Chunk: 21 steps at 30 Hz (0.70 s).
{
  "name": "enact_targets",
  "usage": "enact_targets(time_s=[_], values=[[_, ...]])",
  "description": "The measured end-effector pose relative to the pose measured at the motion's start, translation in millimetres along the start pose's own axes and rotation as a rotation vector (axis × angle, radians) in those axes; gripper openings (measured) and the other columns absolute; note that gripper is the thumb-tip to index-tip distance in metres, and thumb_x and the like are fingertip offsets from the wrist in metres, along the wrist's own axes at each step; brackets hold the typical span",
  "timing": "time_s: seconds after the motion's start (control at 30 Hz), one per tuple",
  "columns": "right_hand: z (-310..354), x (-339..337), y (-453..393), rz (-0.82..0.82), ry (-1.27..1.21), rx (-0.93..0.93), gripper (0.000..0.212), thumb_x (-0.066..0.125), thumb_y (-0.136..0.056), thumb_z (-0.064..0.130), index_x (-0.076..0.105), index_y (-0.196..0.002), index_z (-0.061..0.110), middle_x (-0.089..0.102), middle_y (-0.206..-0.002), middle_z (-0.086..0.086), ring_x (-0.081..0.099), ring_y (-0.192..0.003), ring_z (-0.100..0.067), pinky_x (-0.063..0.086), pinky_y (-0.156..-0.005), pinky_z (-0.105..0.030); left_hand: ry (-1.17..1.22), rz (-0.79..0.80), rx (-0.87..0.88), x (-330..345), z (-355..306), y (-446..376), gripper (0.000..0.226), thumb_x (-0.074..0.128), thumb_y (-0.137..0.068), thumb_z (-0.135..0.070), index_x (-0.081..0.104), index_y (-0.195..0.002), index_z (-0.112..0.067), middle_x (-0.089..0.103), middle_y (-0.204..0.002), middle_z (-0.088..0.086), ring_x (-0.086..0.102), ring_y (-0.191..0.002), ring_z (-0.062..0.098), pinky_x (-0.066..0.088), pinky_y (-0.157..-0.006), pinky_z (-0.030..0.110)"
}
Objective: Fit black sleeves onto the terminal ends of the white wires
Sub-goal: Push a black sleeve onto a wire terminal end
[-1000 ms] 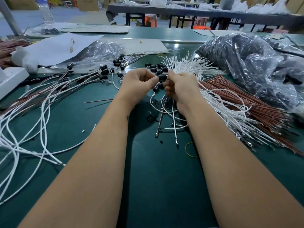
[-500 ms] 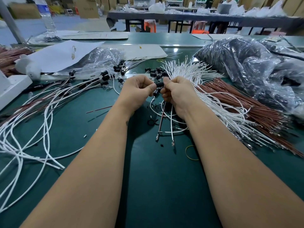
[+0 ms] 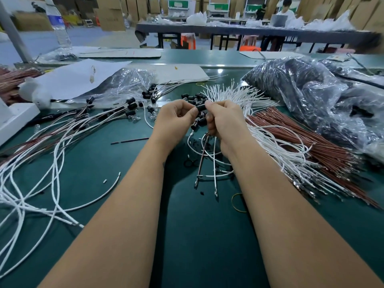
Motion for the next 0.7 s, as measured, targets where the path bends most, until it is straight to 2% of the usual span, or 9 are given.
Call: enact_targets(time_s=[0.13, 0.3, 0.37, 0.47, 0.57, 0.7], values=[[2.0, -6.0, 1.8, -0.049, -0.001, -0.014, 0.007, 0.056, -0.094, 0.011, 0.056, -0.087, 0.013, 0.054, -0.063, 0.001, 0.046, -0.045, -0.005, 0.039, -0.043, -0.017, -0.064, -0.029, -0.004, -3.1, 3.2, 0.5, 0.009, 0.06, -0.092, -0.012, 0.065, -0.084, -0.012, 0.06, -0.071, 0.005, 0.048, -0.059, 0.009, 0.037, -0.053, 0.01], [3.8, -1.9, 3.1, -0.026, -0.063, -0.035, 0.011, 0.055, -0.089, 0.002, 0.059, -0.088, 0.012, 0.058, -0.07, -0.003, 0.051, -0.057, -0.011, 0.044, -0.048, -0.017, -0.082, -0.058, -0.024, -7.1, 7.7, -1.0, 0.01, 0.059, -0.092, -0.013, 0.065, -0.084, -0.015, 0.063, -0.074, 0.007, 0.053, -0.066, 0.013, 0.043, -0.063, 0.019], [3.6, 0.5, 2.9, -0.01, -0.082, -0.033, 0.015, 0.053, -0.087, -0.001, 0.06, -0.086, 0.013, 0.058, -0.071, -0.005, 0.052, -0.06, -0.012, 0.045, -0.051, -0.019, -0.091, -0.052, -0.023, -7.8, 8.9, -2.2, 0.01, 0.058, -0.093, -0.013, 0.066, -0.087, -0.015, 0.061, -0.071, 0.003, 0.05, -0.06, 0.009, 0.039, -0.056, 0.013], [2.9, -0.2, 1.6, -0.016, -0.138, -0.029, 0.013, 0.056, -0.093, 0.008, 0.06, -0.082, 0.015, 0.059, -0.069, -0.002, 0.053, -0.059, -0.012, 0.046, -0.052, -0.021, -0.081, -0.036, -0.036, -7.4, 10.5, -3.8, 0.011, 0.056, -0.095, -0.013, 0.066, -0.088, -0.015, 0.057, -0.066, -0.003, 0.041, -0.046, -0.003, 0.033, -0.047, 0.008], [1.0, -5.0, -0.9, -0.043, -0.112, -0.047, 0.012, 0.057, -0.095, 0.01, 0.06, -0.084, 0.014, 0.059, -0.069, -0.002, 0.054, -0.058, -0.01, 0.047, -0.052, -0.02, -0.042, 0.004, -0.057, -4.8, 11.4, -3.7, 0.015, 0.055, -0.095, -0.012, 0.064, -0.085, -0.018, 0.055, -0.063, -0.003, 0.035, -0.041, -0.001, 0.03, -0.043, 0.01], [-1.3, -8.2, -3.2, -0.054, -0.101, -0.046, 0.012, 0.058, -0.095, 0.011, 0.06, -0.083, 0.014, 0.061, -0.068, -0.001, 0.055, -0.059, -0.01, 0.048, -0.054, -0.02, -0.036, 0.038, -0.061, -3.4, 10.1, -1.6, 0.013, 0.055, -0.095, -0.011, 0.065, -0.087, -0.015, 0.056, -0.066, 0.001, 0.035, -0.047, 0.004, 0.03, -0.045, 0.012]])
Point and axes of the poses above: each hand's wrist, its own y-axis away from the middle knuckle, its own x-axis out of the palm, z = x × y, the point moved 8 cm from there along -y, towards the middle knuckle
